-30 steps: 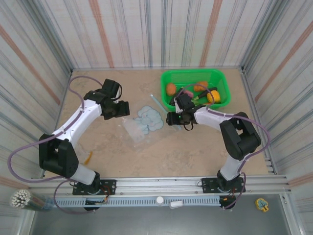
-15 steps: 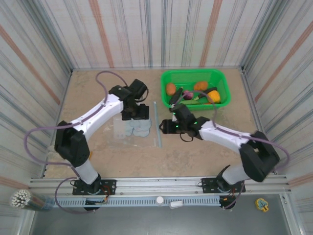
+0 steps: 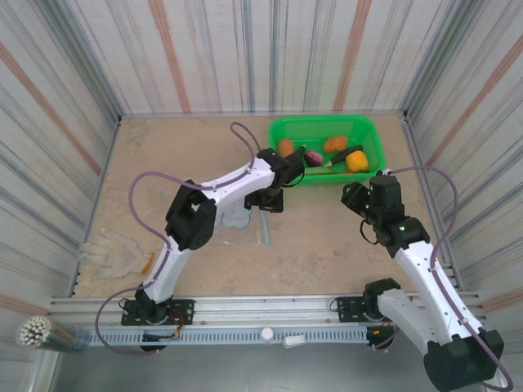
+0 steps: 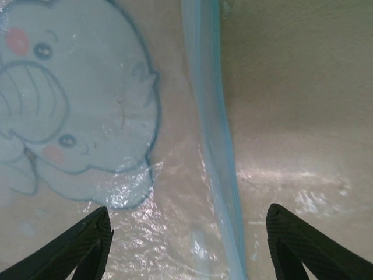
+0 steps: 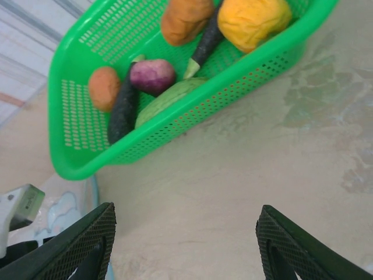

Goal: Place the food in the zip-top bag and seal the zipper

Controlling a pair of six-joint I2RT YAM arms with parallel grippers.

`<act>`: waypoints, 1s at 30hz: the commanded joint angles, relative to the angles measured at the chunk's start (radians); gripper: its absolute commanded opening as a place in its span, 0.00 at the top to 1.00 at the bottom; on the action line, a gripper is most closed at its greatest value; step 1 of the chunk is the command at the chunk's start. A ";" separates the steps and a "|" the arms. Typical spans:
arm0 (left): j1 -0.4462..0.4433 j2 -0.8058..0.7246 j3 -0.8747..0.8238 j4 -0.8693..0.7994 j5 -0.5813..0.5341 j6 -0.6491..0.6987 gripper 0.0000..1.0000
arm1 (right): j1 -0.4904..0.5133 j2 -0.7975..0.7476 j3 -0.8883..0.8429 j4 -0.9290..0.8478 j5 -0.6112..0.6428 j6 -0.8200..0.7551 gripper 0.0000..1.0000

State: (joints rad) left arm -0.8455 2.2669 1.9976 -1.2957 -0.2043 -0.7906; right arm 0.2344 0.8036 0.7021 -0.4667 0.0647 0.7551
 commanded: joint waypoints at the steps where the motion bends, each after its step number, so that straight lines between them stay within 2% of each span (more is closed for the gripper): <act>1: 0.008 0.042 0.064 -0.068 -0.068 -0.054 0.33 | -0.015 -0.033 -0.034 -0.059 -0.046 -0.005 0.34; 12: 0.035 0.078 0.086 -0.028 -0.070 -0.065 0.53 | -0.031 -0.087 -0.067 -0.075 -0.075 -0.047 0.41; 18: 0.062 0.106 0.085 -0.029 -0.091 -0.079 0.55 | -0.054 -0.087 -0.064 -0.056 -0.133 -0.042 0.43; 26: 0.072 0.083 0.046 0.015 -0.115 -0.054 0.72 | -0.056 -0.083 -0.061 -0.052 -0.149 -0.056 0.50; 30: 0.081 0.070 -0.001 0.041 -0.126 -0.040 0.72 | -0.056 -0.078 -0.056 -0.049 -0.164 -0.056 0.50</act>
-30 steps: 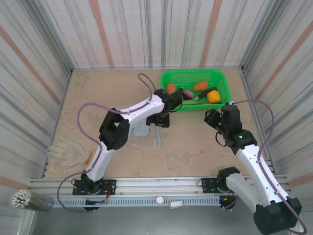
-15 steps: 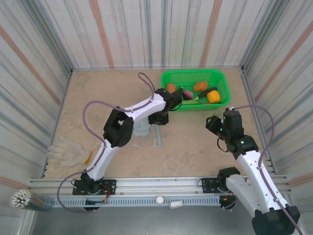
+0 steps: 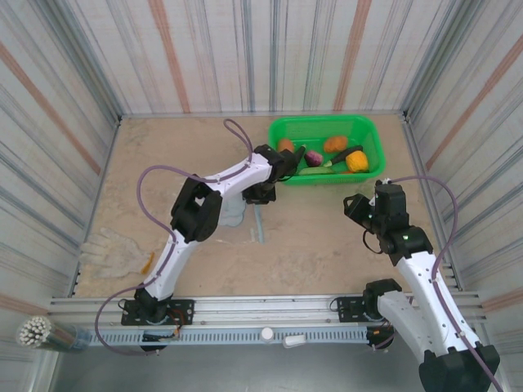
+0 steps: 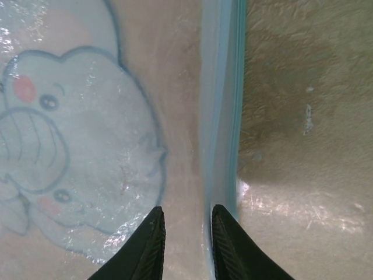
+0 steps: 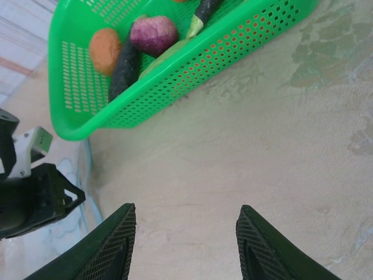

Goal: Place the food in the zip-top bag and seal the zipper

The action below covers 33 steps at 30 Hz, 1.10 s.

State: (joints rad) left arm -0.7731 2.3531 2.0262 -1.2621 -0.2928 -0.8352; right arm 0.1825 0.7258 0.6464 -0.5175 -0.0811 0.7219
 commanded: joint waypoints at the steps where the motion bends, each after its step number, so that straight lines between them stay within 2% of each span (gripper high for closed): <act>1: 0.012 -0.015 -0.040 0.008 -0.040 0.004 0.72 | -0.003 0.001 0.002 0.002 -0.019 -0.023 0.51; 5: 0.018 -0.010 -0.046 0.007 -0.068 0.003 0.76 | -0.003 -0.006 0.002 -0.001 0.000 -0.020 0.53; 7: 0.020 -0.016 -0.044 0.007 -0.072 0.009 0.88 | -0.003 -0.003 0.008 -0.005 -0.001 -0.021 0.55; 10: 0.020 -0.054 -0.060 0.011 -0.075 0.031 1.00 | -0.002 0.000 0.019 -0.011 -0.007 -0.032 0.55; 14: 0.020 -0.156 -0.119 0.047 -0.046 0.153 1.00 | 0.027 0.017 0.035 0.017 -0.055 -0.062 0.50; 16: 0.018 -0.247 -0.190 0.111 0.005 0.263 1.00 | 0.064 0.048 0.059 0.013 -0.047 -0.066 0.45; 18: 0.018 -0.361 -0.267 0.158 0.033 0.315 1.00 | 0.111 0.081 0.081 0.021 -0.039 -0.070 0.44; 21: 0.025 -0.530 -0.399 0.256 0.127 0.413 1.00 | 0.191 0.155 0.124 0.044 -0.056 -0.102 0.40; 22: 0.031 -0.589 -0.445 0.285 0.175 0.432 1.00 | 0.216 0.187 0.140 0.051 -0.060 -0.103 0.36; 24: 0.053 -0.687 -0.531 0.355 0.289 0.449 1.00 | 0.250 0.255 0.183 0.052 -0.079 -0.090 0.34; 27: 0.097 -0.789 -0.623 0.410 0.414 0.446 1.00 | 0.312 0.360 0.258 0.028 -0.072 -0.134 0.35; 33: 0.151 -0.837 -0.625 0.327 0.414 0.400 1.00 | 0.305 0.547 0.429 -0.073 0.079 -0.213 0.49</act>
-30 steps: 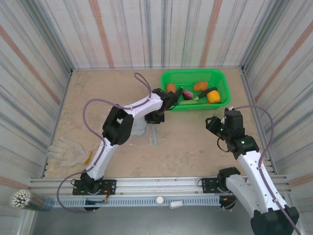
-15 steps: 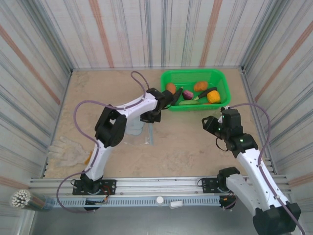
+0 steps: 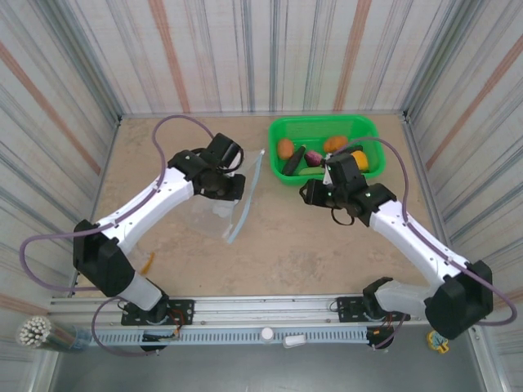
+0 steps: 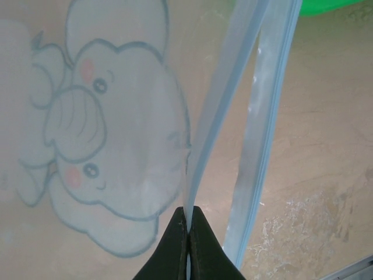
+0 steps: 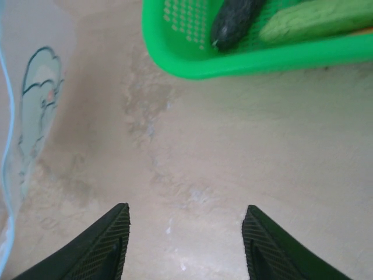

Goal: Place the food in the zip-top bag and seal the zipper

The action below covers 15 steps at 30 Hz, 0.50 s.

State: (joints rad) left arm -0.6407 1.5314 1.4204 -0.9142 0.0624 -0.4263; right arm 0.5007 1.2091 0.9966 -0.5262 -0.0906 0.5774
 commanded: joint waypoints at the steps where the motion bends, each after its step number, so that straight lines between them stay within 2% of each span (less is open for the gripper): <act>1: 0.033 -0.020 -0.029 -0.011 0.091 -0.020 1.00 | -0.016 0.100 0.118 -0.086 0.094 -0.086 0.51; 5: 0.097 -0.050 -0.111 0.130 0.267 -0.093 1.00 | 0.023 0.234 0.274 -0.127 -0.039 -0.126 0.62; 8: 0.106 -0.063 -0.128 0.169 0.251 -0.112 1.00 | 0.089 0.255 0.295 -0.043 -0.178 -0.064 0.73; 11: 0.108 -0.071 -0.116 0.169 0.236 -0.118 1.00 | 0.159 0.276 0.307 0.029 -0.250 0.026 0.92; 14: 0.108 -0.077 -0.095 0.151 0.219 -0.114 1.00 | 0.214 0.306 0.312 0.101 -0.264 0.105 1.00; 15: 0.107 -0.079 -0.090 0.144 0.213 -0.113 1.00 | 0.228 0.324 0.320 0.114 -0.261 0.127 1.00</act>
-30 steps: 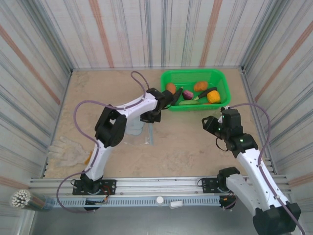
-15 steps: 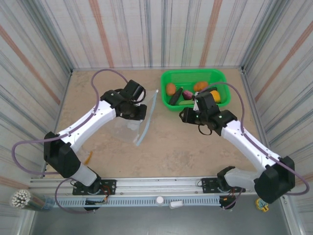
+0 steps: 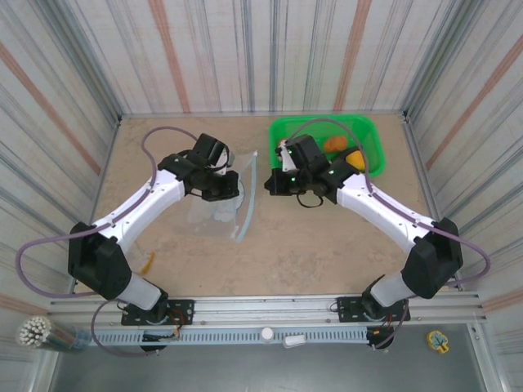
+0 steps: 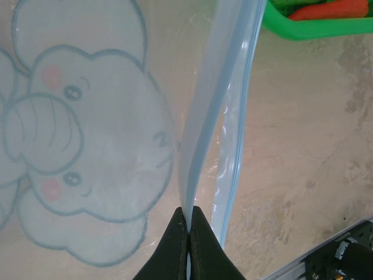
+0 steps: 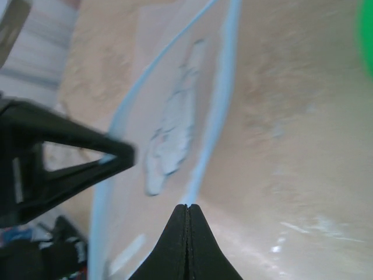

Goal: Place the food in the zip-top bag and seal the zipper

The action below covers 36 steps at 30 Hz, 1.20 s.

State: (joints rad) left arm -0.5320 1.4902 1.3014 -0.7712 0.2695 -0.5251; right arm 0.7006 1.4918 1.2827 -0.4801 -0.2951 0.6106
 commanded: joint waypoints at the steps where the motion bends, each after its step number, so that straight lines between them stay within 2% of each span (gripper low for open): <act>1: 0.000 -0.041 0.032 -0.003 0.002 -0.012 1.00 | 0.039 0.058 0.046 0.067 -0.044 0.108 1.00; 6: 0.001 -0.079 0.054 -0.024 -0.017 -0.012 1.00 | 0.060 0.123 0.062 0.072 0.044 0.166 1.00; 11: 0.000 -0.093 0.100 -0.061 0.006 -0.013 1.00 | 0.083 0.228 0.180 0.003 0.076 0.181 1.00; 19: 0.001 -0.117 0.168 -0.110 0.013 -0.023 1.00 | 0.104 0.318 0.218 0.010 0.149 0.271 0.98; 21: 0.000 -0.126 0.185 -0.118 0.007 -0.028 1.00 | 0.103 0.326 0.198 0.047 0.132 0.280 0.85; 23: 0.000 -0.137 0.201 -0.132 -0.013 -0.026 1.00 | 0.103 0.336 0.194 0.051 0.123 0.279 0.62; 24: -0.001 -0.143 0.212 -0.145 -0.036 -0.021 1.00 | 0.102 0.340 0.198 0.036 0.131 0.273 0.49; 26: -0.003 -0.150 0.241 -0.185 -0.082 -0.003 1.00 | 0.106 0.347 0.215 -0.012 0.168 0.238 0.13; 27: -0.003 -0.150 0.259 -0.206 -0.101 0.007 1.00 | 0.109 0.353 0.230 -0.055 0.200 0.215 0.01; 34: -0.025 -0.133 0.354 -0.337 -0.195 0.066 1.00 | 0.114 0.370 0.258 -0.219 0.392 0.139 0.01; 36: -0.028 -0.133 0.367 -0.354 -0.219 0.074 1.00 | 0.114 0.365 0.253 -0.225 0.410 0.141 0.01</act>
State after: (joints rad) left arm -0.5541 1.3724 1.6291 -1.0466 0.1238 -0.4923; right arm 0.8135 1.8435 1.5150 -0.6083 0.0124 0.7876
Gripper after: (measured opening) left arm 0.055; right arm 0.990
